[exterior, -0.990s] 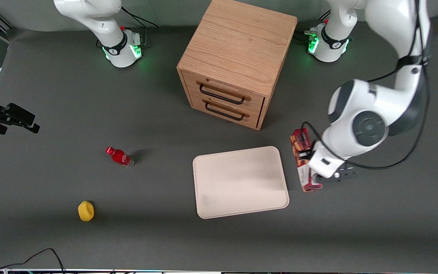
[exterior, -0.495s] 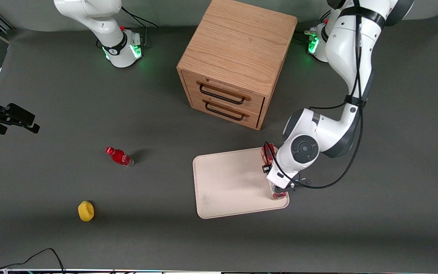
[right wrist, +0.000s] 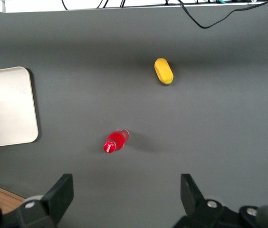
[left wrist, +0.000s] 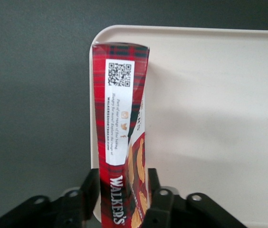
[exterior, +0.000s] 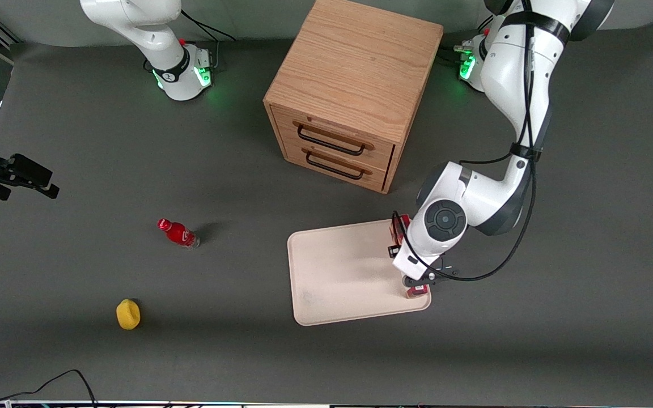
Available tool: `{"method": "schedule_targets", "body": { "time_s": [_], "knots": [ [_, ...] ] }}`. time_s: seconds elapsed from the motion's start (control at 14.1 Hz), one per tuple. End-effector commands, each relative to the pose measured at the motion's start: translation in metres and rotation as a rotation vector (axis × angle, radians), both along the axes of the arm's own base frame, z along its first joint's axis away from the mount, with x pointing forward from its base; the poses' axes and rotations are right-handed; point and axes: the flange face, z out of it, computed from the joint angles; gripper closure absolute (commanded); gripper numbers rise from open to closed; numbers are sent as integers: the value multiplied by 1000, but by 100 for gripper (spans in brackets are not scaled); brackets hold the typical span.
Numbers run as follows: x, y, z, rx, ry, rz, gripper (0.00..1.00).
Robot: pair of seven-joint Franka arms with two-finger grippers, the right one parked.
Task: Place red cookie box on tray
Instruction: 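Carry the held cookie box over the white tray and lower it, then open the left gripper and lift it away from the tray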
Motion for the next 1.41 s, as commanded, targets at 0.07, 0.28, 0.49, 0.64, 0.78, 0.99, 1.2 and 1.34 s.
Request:
{"method": "schedule_targets", "body": {
  "time_s": [0.07,0.28,0.49,0.64,0.78,0.99,1.2,1.34],
  "knots": [
    [15,15,58,25,-6,41,0],
    [25,56,125,44,58,69,0],
    [18,120,196,-31,94,-51,0],
    [6,154,227,-26,136,-64,0],
    [-14,174,252,13,135,-72,0],
    [-60,257,267,21,23,-126,0],
    [-87,319,278,12,-11,-199,0],
    [-98,335,299,19,-30,-175,0]
  ]
}}
